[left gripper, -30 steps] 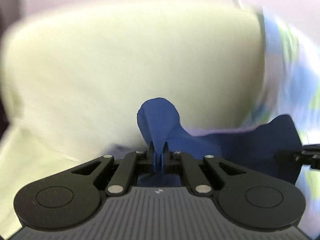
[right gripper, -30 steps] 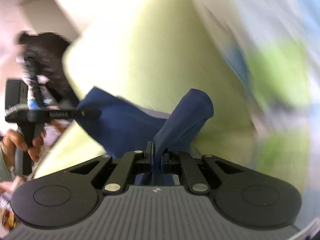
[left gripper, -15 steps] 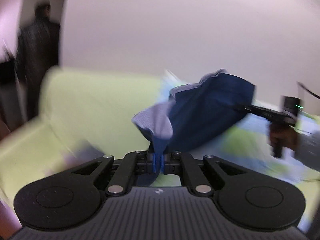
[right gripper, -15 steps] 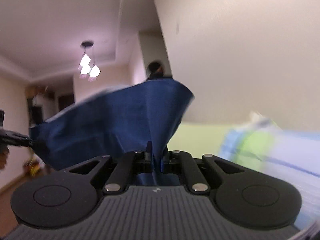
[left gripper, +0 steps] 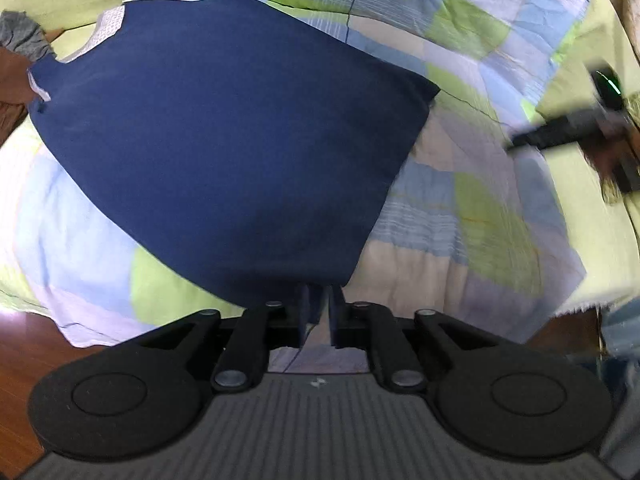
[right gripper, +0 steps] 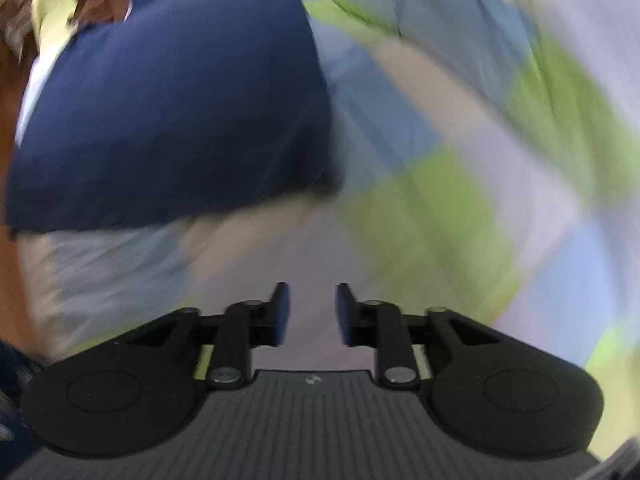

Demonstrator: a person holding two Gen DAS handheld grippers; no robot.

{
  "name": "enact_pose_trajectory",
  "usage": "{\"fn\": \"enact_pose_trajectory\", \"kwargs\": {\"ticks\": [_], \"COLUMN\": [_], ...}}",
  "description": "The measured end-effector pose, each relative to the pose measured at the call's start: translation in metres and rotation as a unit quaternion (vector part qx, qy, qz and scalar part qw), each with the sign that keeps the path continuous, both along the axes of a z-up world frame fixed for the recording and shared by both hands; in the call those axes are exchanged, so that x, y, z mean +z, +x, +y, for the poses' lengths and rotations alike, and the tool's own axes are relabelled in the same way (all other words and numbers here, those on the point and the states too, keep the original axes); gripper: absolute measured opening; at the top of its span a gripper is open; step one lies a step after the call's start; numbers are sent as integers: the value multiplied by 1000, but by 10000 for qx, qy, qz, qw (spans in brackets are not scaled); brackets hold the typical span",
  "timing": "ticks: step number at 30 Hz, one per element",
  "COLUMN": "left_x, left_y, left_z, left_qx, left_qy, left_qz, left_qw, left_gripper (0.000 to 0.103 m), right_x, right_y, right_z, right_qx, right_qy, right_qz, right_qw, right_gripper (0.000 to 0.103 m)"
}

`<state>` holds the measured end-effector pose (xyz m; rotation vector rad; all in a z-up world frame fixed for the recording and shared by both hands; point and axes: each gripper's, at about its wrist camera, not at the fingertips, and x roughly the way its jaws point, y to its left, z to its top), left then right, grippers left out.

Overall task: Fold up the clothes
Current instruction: 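Lift the navy top with both grippers and lay it flat on the plaid sheet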

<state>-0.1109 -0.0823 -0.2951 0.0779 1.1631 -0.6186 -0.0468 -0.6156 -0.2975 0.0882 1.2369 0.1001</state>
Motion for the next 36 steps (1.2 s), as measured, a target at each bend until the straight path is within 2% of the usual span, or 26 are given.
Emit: {"fn": "enact_pose_trajectory", "kwargs": {"ticks": [1,2,4,6,8,11,13,15,17,20,23,24,25,27,30,33,34,36], "left_x": [-9,-11,-20,-31,-42,-59,-62,-68,-77,-96,-102,-101,-99,-97,-93,-89,-88,-87], "left_y": [-2,1,-1,-9,-13,-22,-27,-34,-44,-58,-69,-70,-71,-74,-77,-80,-82,-87], "left_z": [3,6,17,30,42,57,68,82,97,114,116,115,114,112,108,105,104,109], "left_qx": [390,797,1503,2121,2676,3420,3776,4161,4556,5017,5206,5156,5105,5000,4839,4672,4621,4587], "left_qy": [-139,-285,-494,-641,-794,-1310,-1537,-1786,-2060,-2698,-3064,-3006,-2947,-2828,-2646,-2462,-2402,-2313], "left_qz": [4,90,255,416,591,875,950,985,1002,1245,1116,1066,1014,912,757,602,555,522], "left_qw": [9991,9964,9871,9743,9584,9264,9082,8862,8602,8124,7890,7953,8014,8135,8307,8470,8519,8564], "left_gripper": [39,40,40,41,42,44,55,61,66,67,65,54,9,4,4,3,3,3], "right_x": [1,5,0,-7,-28,-50,-56,-64,-69,-75,-79,-80,-83,-84,-85,-88,-90,-98], "right_y": [-10,-26,-49,-78,-76,-64,-49,-36,-23,-3,12,15,18,18,21,28,30,40], "right_z": [8,30,41,54,69,92,104,109,97,76,53,45,35,25,7,-12,-17,-29], "right_qx": [-160,-370,-760,-1177,-1528,-1799,-1682,-1581,-1469,-1389,-1387,-1398,-1486,-1568,-1647,-1868,-1945,-2084], "right_qy": [123,285,569,912,1286,1833,1912,1943,2033,2123,2251,2301,2369,2396,2456,2436,2428,2547], "right_qz": [-6,-63,-245,-443,-491,-521,-591,-652,-675,-619,-617,-630,-606,-582,-710,-909,-958,-1092], "right_qw": [9998,9989,9952,9879,9786,9650,9652,9659,9657,9653,9624,9610,9582,9563,9526,9474,9455,9380], "right_gripper": [40,41,45,46,50,51,57,63,65,66,68,69,69,70,76,77,77,77]}}
